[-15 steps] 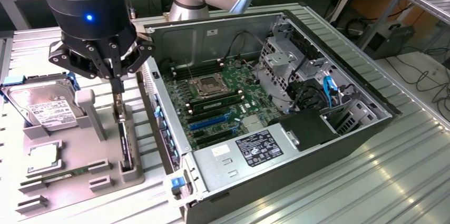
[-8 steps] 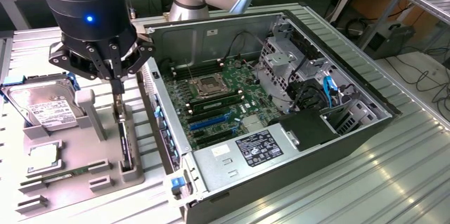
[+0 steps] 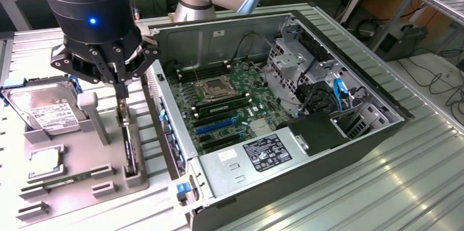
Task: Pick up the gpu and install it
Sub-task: 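Reach for the gpu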
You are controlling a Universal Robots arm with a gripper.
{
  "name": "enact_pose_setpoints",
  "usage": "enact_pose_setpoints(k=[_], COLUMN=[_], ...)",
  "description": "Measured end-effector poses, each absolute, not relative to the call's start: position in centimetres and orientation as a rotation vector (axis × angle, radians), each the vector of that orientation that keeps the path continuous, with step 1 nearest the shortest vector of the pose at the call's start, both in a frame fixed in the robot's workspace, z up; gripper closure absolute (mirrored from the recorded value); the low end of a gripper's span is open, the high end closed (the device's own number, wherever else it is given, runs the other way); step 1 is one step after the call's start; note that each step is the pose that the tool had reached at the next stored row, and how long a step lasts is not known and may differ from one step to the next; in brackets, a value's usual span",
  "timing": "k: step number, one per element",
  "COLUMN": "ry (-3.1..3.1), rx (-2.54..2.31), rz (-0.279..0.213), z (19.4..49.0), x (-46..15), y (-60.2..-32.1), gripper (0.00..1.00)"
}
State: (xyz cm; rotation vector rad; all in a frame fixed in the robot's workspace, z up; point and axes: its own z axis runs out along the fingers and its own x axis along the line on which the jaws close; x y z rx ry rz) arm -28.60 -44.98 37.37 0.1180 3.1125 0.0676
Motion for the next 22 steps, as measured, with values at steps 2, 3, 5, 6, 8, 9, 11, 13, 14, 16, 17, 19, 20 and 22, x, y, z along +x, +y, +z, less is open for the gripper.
enact_pose_setpoints(k=[2,3,5,6,8,9,11,13,14,16,17,19,20,22], ry=[3.113,3.113,3.112,3.113,3.113,3.112,3.112,3.112,3.112,3.112,3.112,3.112,3.112,3.113], rx=[0.118,0.118,0.118,0.118,0.118,0.118,0.118,0.118,0.118,0.118,0.118,0.118,0.118,0.118], rz=[0.068,0.068,0.068,0.068,0.068,0.068,0.068,0.068,0.068,0.068,0.068,0.068,0.068,0.068], z=[37.36,37.35,37.34,37.34,37.32,37.32,37.31,37.29,37.29,37.28,37.28,37.26,37.26,37.25], x=[-28.60,-28.60,-28.60,-28.60,-28.60,-28.60,-28.60,-28.60,-28.60,-28.60,-28.60,-28.60,-28.60,-28.60], y=[-45.02,-45.05,-45.09,-45.11,-45.15,-45.17,-45.21,-45.25,-45.27,-45.32,-45.34,-45.38,-45.41,-45.47], gripper=[0.89,0.89,0.89,0.89,0.89,0.89,0.89,0.89,0.89,0.89,0.89,0.89,0.89,0.89])
